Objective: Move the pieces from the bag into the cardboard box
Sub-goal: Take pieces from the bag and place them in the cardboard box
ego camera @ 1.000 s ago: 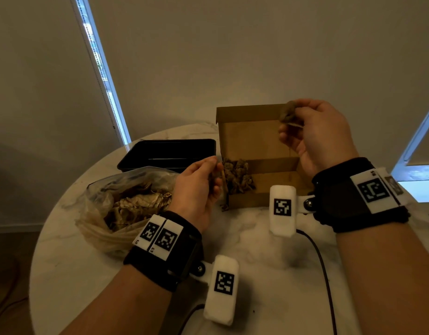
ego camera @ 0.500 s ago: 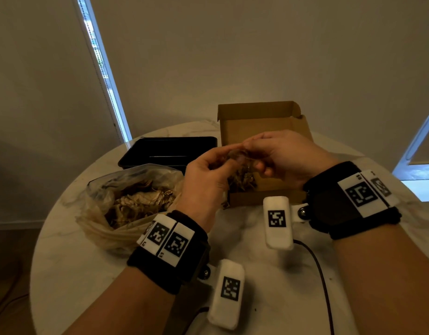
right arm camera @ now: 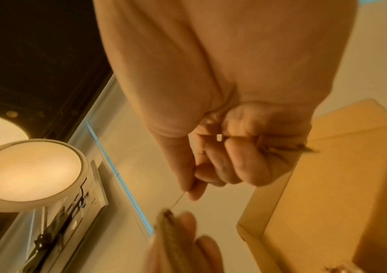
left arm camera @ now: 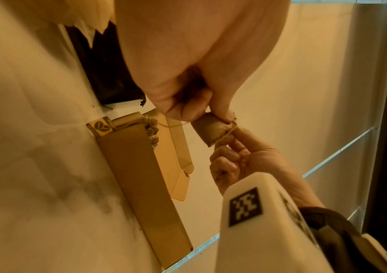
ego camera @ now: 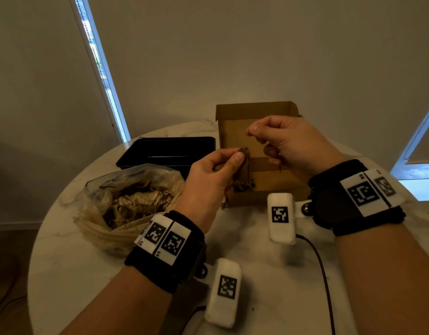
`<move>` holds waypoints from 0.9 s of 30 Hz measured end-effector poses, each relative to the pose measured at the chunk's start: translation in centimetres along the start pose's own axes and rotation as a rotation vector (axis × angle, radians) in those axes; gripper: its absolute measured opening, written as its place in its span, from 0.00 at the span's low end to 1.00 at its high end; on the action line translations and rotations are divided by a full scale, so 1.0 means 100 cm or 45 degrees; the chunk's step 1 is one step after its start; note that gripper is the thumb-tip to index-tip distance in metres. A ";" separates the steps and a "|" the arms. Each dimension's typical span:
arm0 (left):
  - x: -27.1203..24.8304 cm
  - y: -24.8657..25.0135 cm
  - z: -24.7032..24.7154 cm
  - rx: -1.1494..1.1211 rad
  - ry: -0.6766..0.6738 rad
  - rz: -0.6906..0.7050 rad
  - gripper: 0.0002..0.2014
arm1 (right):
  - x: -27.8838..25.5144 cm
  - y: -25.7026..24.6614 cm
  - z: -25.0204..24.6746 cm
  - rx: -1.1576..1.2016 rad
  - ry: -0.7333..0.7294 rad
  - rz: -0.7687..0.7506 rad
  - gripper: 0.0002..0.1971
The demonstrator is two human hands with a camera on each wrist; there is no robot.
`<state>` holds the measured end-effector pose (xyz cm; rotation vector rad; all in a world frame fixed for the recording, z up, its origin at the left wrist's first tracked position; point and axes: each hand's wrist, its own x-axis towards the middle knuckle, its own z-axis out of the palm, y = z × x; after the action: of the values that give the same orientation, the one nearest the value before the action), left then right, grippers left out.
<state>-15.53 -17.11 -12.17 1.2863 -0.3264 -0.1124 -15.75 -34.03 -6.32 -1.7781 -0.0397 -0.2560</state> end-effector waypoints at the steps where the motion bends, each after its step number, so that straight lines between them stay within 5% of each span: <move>1: 0.000 0.000 0.000 0.002 -0.017 0.019 0.09 | 0.001 0.002 0.000 -0.057 0.012 0.011 0.08; 8: 0.002 0.004 -0.001 -0.085 -0.009 0.115 0.04 | -0.002 0.006 0.002 -0.336 -0.257 0.242 0.10; 20: 0.007 -0.003 -0.011 -0.115 0.339 0.055 0.03 | 0.001 0.003 -0.001 0.101 -0.077 0.005 0.09; 24: 0.005 -0.003 -0.009 -0.023 0.233 -0.040 0.02 | -0.002 -0.004 0.005 0.065 -0.152 -0.157 0.10; 27: 0.000 0.000 -0.004 0.043 -0.016 -0.080 0.05 | -0.002 -0.004 0.007 0.010 -0.173 -0.180 0.11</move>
<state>-15.40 -16.75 -12.23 1.3301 -0.2995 -0.1693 -15.89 -33.29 -6.11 -1.7851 -0.2637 -0.2362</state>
